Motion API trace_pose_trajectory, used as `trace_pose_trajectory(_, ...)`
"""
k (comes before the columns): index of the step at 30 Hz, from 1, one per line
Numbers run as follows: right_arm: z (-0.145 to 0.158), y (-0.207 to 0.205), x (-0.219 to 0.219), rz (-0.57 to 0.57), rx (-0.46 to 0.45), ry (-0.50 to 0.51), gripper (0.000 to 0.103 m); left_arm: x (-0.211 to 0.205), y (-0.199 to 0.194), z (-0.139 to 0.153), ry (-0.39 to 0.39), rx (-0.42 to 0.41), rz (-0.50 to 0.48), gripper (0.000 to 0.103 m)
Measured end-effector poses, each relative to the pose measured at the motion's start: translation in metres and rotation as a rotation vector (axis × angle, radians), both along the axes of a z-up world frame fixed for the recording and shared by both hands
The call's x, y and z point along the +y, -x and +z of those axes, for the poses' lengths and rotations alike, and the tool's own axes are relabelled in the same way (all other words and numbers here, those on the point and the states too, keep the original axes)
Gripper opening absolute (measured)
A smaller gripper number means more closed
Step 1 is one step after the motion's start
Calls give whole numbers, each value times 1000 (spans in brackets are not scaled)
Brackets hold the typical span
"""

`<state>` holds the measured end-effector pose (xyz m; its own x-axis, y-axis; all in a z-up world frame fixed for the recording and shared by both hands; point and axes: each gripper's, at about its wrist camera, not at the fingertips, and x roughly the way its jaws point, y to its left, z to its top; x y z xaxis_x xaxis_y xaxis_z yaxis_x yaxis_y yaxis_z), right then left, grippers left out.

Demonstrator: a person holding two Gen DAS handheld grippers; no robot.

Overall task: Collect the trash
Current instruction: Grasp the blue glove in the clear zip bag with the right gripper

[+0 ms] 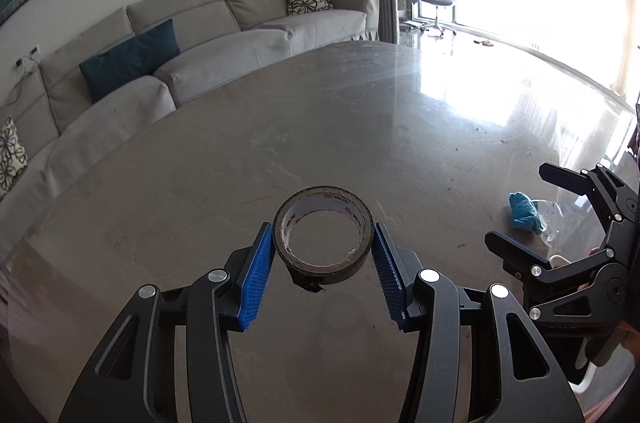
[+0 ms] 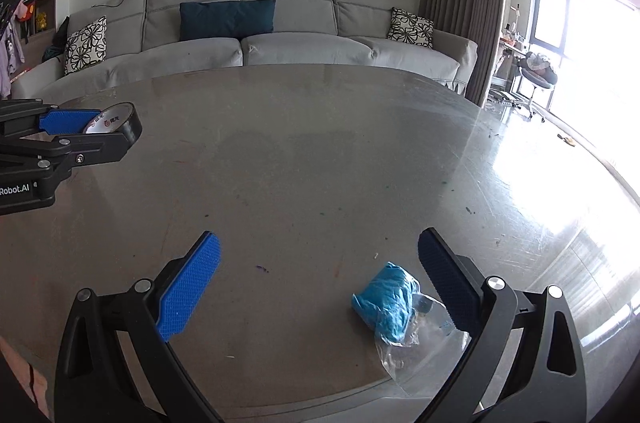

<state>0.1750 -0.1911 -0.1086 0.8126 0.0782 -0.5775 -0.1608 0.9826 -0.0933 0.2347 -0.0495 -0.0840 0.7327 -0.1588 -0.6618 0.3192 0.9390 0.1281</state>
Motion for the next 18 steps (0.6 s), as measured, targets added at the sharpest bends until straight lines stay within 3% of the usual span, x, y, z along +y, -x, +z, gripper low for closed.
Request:
trace_pose_trajectory(10,-13,13,-37,-44,43,-42,98,-38,32,2,34,20,-33,51)
trace_pose_trajectory(18,-31,5,-39,-24,80,-33,98,-58,37,0,-30,-1,-70,50)
